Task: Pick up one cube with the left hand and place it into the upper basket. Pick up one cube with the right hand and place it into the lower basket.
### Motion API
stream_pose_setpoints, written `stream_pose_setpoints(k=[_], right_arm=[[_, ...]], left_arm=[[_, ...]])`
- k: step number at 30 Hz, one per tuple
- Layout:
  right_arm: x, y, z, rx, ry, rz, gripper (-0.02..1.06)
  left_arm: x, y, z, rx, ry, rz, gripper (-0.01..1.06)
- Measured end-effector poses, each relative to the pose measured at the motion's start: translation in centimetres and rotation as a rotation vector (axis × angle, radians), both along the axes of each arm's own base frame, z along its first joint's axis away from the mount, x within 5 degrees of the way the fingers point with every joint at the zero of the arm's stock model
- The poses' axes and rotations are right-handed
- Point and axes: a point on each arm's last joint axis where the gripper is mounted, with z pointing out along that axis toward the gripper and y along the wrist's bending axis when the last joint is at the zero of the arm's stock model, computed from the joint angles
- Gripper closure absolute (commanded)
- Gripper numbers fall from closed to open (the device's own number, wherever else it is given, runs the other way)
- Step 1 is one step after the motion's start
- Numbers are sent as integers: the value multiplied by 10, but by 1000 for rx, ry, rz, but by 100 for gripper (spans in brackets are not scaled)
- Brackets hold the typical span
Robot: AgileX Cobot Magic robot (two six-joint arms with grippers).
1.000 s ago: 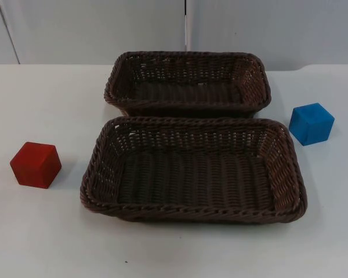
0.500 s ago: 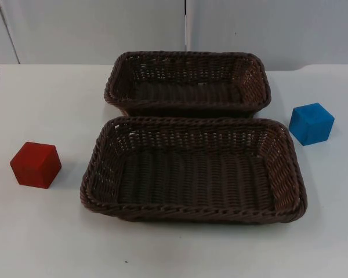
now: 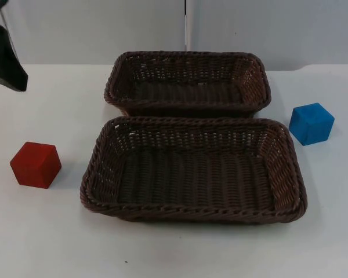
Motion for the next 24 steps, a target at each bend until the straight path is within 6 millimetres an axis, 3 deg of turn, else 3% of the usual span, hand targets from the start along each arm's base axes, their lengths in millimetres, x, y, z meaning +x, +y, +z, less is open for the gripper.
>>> stream_pose_setpoints(k=[15,24], right_arm=[[0,0,0,0,0,0,-1],[0,0,0,0,0,0,-1]], left_arm=[[25,1,-42,30,87,-13,0],[40,-10,-71,66,93,-50,0]])
